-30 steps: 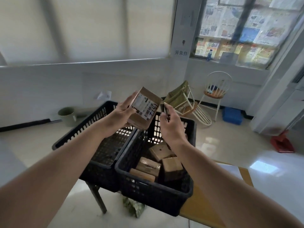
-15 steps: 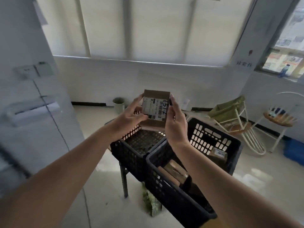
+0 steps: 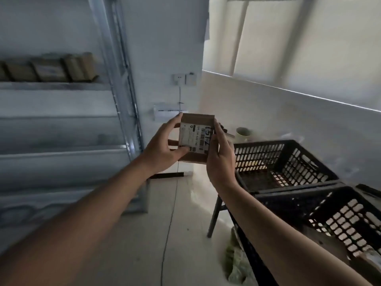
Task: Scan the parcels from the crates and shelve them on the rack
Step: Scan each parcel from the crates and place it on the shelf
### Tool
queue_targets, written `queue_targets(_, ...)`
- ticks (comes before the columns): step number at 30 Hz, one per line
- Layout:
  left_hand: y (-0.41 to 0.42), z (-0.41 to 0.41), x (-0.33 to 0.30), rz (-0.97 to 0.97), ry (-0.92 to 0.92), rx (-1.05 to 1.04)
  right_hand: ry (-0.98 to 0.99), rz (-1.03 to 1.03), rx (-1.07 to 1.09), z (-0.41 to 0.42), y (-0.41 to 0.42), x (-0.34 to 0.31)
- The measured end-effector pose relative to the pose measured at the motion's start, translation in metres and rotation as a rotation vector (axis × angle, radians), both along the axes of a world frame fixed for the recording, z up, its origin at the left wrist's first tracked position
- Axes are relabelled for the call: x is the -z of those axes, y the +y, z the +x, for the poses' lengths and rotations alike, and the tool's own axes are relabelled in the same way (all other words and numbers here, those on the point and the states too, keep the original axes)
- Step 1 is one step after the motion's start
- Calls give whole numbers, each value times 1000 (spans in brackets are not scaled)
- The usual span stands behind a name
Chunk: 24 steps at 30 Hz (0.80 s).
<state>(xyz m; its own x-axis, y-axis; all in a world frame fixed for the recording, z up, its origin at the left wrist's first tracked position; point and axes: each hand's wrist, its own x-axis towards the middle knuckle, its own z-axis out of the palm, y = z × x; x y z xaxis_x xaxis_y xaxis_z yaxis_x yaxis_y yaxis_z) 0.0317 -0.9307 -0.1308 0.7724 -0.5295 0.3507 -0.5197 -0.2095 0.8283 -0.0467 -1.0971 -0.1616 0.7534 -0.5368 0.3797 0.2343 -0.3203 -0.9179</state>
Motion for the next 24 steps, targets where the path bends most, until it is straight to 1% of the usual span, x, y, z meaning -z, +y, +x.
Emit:
queue_targets(4, 83, 1, 1, 56, -143, -174, 4, -19, -132, 29, 74, 3)
queue_targets(6, 126, 1, 1, 80, -181, -252, 5, -6, -208, 44, 115, 5)
queue_targets(8, 170, 4, 2, 106, -196, -310, 3, -37, -244, 60, 160, 7)
queue_targets(14, 312, 30, 5, 150, -194, -409, 31, -76, -340, 107, 299, 17)
queue_targets(18, 402, 51, 7, 143, -164, -454, 61, -78, -385, 138, 389, 20)
queue_targets(21, 463, 69, 12, 165, -158, -508, 78, -85, -389, 162, 450, 27)
queue_targets(24, 516, 88, 21, 163, -132, -563, 118, -64, -446, 187, 505, 32)
